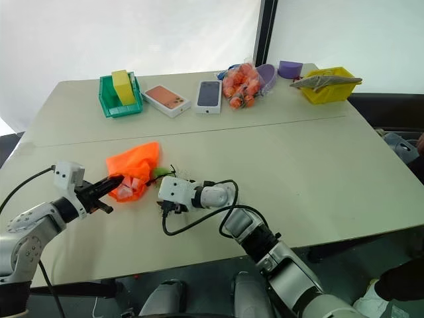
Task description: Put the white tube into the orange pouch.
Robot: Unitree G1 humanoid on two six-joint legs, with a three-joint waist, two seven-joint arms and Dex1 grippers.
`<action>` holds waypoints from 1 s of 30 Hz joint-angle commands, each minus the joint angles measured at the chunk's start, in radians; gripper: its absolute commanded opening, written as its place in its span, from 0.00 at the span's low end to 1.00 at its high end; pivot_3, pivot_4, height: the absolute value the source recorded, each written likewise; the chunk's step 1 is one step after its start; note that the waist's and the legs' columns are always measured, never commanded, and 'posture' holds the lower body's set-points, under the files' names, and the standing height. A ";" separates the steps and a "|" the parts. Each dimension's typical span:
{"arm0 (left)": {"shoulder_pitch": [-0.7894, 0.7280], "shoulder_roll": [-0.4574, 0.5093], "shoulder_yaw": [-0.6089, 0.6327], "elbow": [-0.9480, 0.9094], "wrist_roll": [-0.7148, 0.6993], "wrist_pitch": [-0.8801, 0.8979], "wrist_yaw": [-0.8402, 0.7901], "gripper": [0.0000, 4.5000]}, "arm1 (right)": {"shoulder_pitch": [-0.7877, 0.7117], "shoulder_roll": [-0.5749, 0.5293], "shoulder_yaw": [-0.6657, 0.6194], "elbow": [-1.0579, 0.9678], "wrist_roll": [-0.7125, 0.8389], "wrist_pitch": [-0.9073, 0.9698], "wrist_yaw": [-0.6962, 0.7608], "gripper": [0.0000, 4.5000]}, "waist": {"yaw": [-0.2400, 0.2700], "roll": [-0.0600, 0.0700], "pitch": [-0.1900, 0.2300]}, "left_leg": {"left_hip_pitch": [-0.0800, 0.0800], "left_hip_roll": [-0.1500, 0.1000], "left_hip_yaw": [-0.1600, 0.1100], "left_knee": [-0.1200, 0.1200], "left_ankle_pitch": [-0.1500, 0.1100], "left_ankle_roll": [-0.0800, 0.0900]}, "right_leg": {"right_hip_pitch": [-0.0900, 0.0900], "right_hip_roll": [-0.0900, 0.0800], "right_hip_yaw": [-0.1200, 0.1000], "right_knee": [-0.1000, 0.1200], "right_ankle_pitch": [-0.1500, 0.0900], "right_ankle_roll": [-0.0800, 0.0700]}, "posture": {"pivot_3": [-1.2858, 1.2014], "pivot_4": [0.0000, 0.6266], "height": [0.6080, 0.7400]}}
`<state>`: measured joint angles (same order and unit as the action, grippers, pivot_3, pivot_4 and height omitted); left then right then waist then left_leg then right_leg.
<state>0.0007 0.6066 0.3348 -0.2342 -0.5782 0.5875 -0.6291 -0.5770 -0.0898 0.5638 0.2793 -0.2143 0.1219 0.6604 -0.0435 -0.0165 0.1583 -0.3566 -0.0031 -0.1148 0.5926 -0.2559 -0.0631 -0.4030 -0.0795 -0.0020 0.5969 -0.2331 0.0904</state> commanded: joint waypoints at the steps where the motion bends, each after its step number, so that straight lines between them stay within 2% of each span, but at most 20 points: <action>1: -0.002 0.007 0.015 -0.022 -0.011 0.002 -0.003 0.00 | -0.032 0.011 -0.022 0.000 -0.009 -0.028 -0.024 0.56 | 0.000 0.000 0.000 | 0.000 0.000 0.000 0.000 0.000 0.000 | 0.000 0.000 0.000 0.000 0.000 0.000 | 0.52 0.24 1.00; 11: 0.014 -0.012 0.008 -0.036 -0.012 0.000 -0.003 0.00 | -0.070 0.026 -0.044 0.108 -0.025 0.020 -0.045 0.56 | 0.000 0.000 0.000 | 0.001 0.000 0.000 0.000 0.000 0.000 | 0.000 0.000 0.000 0.001 0.000 0.000 | 0.52 0.24 1.00; 14: 0.016 -0.020 0.009 -0.039 -0.014 0.000 -0.001 0.00 | -0.064 0.018 -0.056 0.107 -0.034 0.035 -0.060 0.38 | 0.001 0.000 0.000 | 0.001 0.000 0.000 0.000 0.000 0.000 | 0.001 0.000 0.000 0.001 0.000 0.000 | 0.52 0.24 1.00; 17: 0.025 -0.026 0.009 -0.045 -0.015 -0.001 -0.002 0.00 | -0.054 -0.007 -0.064 0.084 -0.048 0.047 -0.070 0.03 | 0.002 0.000 0.000 | 0.001 0.000 0.000 0.001 0.000 0.000 | 0.001 0.000 0.000 0.001 0.000 0.000 | 0.52 0.24 1.00; 18: 0.028 -0.027 0.008 -0.046 -0.015 -0.002 -0.003 0.00 | -0.050 -0.015 -0.069 0.075 -0.050 0.052 -0.073 0.01 | 0.002 0.000 0.000 | 0.001 0.000 0.000 0.001 0.000 0.000 | 0.001 0.000 0.000 0.001 0.000 0.000 | 0.52 0.24 1.00; 23: 0.029 -0.038 0.004 -0.050 -0.013 -0.003 0.002 0.00 | 0.007 -0.089 -0.104 -0.058 -0.013 0.064 -0.017 0.01 | 0.008 0.000 0.000 | 0.001 0.000 0.000 0.001 0.000 0.000 | 0.002 0.000 0.000 0.000 0.000 0.000 | 0.52 0.24 1.00; 26: 0.022 -0.036 -0.009 -0.043 -0.006 -0.003 -0.005 0.00 | 0.117 -0.198 -0.163 -0.277 0.146 0.103 0.157 0.01 | 0.018 -0.001 -0.001 | 0.000 0.000 0.000 0.002 0.000 0.000 | 0.003 -0.001 0.000 -0.002 -0.001 0.001 | 0.52 0.24 1.00; 30: 0.016 -0.027 -0.032 -0.036 -0.003 0.003 -0.029 0.00 | 0.219 -0.278 -0.274 -0.483 0.383 0.270 0.284 0.01 | 0.024 -0.002 -0.001 | 0.000 0.000 0.000 0.001 0.000 0.000 | 0.004 -0.001 0.000 -0.002 -0.001 0.002 | 0.52 0.24 1.00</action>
<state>0.0246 0.5675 0.3090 -0.2511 -0.5782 0.5994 -0.6416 -0.3542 -0.3672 0.3365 -0.1002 0.0712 0.3447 0.9031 -0.0194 -0.0180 0.1574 -0.3558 -0.0033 -0.1148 0.5939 -0.2558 -0.0633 -0.3996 -0.0801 -0.0021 0.5950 -0.2356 0.0939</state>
